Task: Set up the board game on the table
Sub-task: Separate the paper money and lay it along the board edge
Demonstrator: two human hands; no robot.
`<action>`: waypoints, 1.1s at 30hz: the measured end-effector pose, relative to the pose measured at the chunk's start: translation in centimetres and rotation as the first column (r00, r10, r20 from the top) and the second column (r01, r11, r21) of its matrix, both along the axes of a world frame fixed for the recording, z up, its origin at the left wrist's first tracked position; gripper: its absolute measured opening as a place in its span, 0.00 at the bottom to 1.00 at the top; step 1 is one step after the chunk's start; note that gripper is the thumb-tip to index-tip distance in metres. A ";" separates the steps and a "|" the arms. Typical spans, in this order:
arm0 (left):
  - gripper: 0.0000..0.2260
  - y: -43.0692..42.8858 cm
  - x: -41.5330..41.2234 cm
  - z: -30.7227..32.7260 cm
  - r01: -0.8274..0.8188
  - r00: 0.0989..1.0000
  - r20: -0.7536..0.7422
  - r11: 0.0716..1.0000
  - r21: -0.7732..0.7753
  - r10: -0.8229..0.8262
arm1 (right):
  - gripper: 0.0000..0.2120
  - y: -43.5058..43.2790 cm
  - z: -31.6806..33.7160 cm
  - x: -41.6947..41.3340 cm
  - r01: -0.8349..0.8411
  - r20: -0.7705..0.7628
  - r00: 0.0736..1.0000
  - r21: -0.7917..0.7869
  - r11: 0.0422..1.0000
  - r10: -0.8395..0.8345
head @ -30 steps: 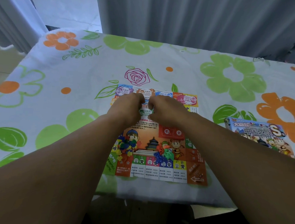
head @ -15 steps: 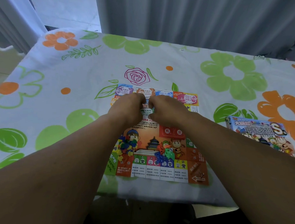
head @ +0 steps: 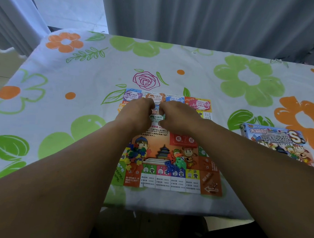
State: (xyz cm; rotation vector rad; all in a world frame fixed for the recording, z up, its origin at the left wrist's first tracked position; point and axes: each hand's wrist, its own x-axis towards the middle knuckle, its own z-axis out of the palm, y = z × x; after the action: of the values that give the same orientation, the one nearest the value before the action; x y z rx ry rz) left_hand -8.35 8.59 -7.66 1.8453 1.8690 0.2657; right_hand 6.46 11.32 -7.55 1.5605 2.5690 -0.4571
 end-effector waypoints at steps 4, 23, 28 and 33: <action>0.22 0.0 -0.2 0.2 -0.038 0.998 0.050 0.999 -0.005 0.038 | 0.11 0.0 0.1 0.1 0.006 -0.006 1.000 -0.023 1.000 -0.006; 0.15 0.3 -0.8 0.6 -0.197 0.960 0.193 0.979 -0.048 0.203 | 0.13 0.5 0.3 0.4 0.005 -0.033 0.999 -0.073 0.997 -0.008; 0.12 0.4 -0.8 0.2 -0.224 0.942 0.239 0.972 -0.065 0.234 | 0.12 0.6 0.0 0.5 0.022 -0.057 0.998 -0.089 0.996 -0.027; 0.10 0.5 -0.9 0.2 -0.258 0.926 0.271 0.964 -0.063 0.265 | 0.12 0.6 0.0 0.5 0.020 -0.060 0.998 -0.083 0.996 -0.025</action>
State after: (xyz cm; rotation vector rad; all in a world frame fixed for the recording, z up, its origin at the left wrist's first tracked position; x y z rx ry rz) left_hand -9.27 9.11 -7.44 1.4513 1.9035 0.5593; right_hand 6.92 11.91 -7.54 1.5735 2.5437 -0.6139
